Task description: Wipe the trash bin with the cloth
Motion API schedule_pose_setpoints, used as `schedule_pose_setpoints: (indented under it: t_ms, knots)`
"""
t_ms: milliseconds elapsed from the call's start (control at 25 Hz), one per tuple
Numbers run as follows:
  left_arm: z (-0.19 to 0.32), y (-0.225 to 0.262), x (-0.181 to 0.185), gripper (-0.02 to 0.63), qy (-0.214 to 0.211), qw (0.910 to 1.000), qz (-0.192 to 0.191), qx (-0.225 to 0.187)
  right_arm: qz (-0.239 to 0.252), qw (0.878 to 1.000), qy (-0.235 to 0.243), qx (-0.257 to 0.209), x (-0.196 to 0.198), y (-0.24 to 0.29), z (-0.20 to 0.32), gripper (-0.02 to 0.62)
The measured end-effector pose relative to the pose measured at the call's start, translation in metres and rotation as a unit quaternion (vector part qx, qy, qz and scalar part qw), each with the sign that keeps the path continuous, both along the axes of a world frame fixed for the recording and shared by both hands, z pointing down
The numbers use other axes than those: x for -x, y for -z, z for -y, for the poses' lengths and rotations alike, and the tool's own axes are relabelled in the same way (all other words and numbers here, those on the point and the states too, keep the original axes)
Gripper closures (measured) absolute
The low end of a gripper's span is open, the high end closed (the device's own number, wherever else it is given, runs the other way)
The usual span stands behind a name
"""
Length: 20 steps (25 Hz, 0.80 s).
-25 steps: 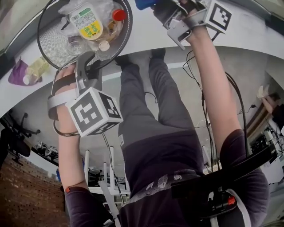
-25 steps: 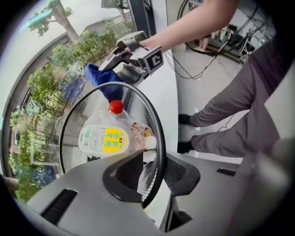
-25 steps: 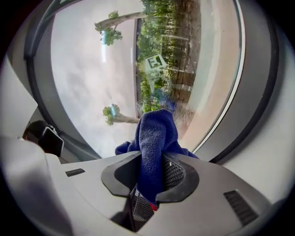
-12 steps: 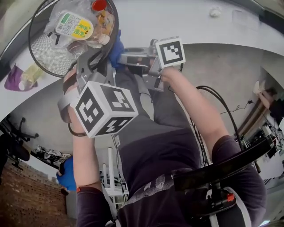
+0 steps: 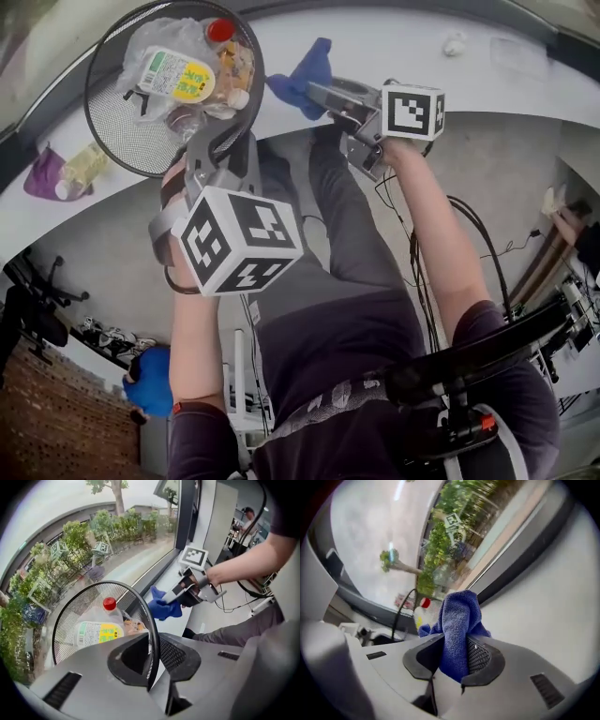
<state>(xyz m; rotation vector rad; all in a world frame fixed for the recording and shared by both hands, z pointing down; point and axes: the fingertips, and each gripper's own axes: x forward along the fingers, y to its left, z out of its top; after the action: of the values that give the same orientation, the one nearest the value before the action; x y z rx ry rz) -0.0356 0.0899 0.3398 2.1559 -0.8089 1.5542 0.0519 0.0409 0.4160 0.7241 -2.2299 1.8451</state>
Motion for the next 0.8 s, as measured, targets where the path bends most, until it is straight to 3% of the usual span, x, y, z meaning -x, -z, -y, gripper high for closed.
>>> schedule_pose_setpoints:
  t_ms: [120, 200, 280, 480, 640, 680, 720, 800]
  knots:
    - [0.000, 0.004, 0.007, 0.522, 0.015, 0.9998, -0.008, -0.009, -0.145, 0.987, 0.044, -0.058, -0.036, -0.023, 0.020, 0.498]
    - [0.003, 0.012, 0.009, 0.478, 0.025, 0.9994, -0.019, -0.014, -0.193, 0.974, 0.080, -0.084, -0.046, -0.029, 0.027, 0.446]
    - [0.008, 0.026, 0.011, 0.469, 0.035, 0.9984, -0.039, -0.023, -0.218, 0.965, 0.105, -0.100, -0.049, -0.028, 0.035, 0.321]
    - [0.031, 0.071, 0.014, 0.468, 0.049, 0.9940, -0.074, -0.064, -0.286, 0.942, 0.095, -0.147, -0.066, -0.003, 0.051, 0.318]
    - [0.045, 0.122, 0.003, 0.485, 0.067, 0.9842, -0.148, -0.070, -0.278, 0.937, 0.096, -0.190, -0.067, 0.058, 0.058, 0.321]
    - [0.044, 0.136, -0.003, 0.522, 0.064, 0.9820, -0.164, -0.068, -0.262, 0.939, 0.096, -0.198, -0.065, 0.078, 0.059, 0.330]
    - [0.041, 0.151, -0.009, 0.598, 0.056, 0.9811, -0.173, -0.067, -0.240, 0.944, 0.095, -0.205, -0.063, 0.100, 0.059, 0.392]
    - [0.034, 0.178, -0.021, 0.609, 0.032, 0.9810, -0.178, -0.071, -0.185, 0.954, 0.085, -0.222, -0.056, 0.148, 0.061, 0.597]
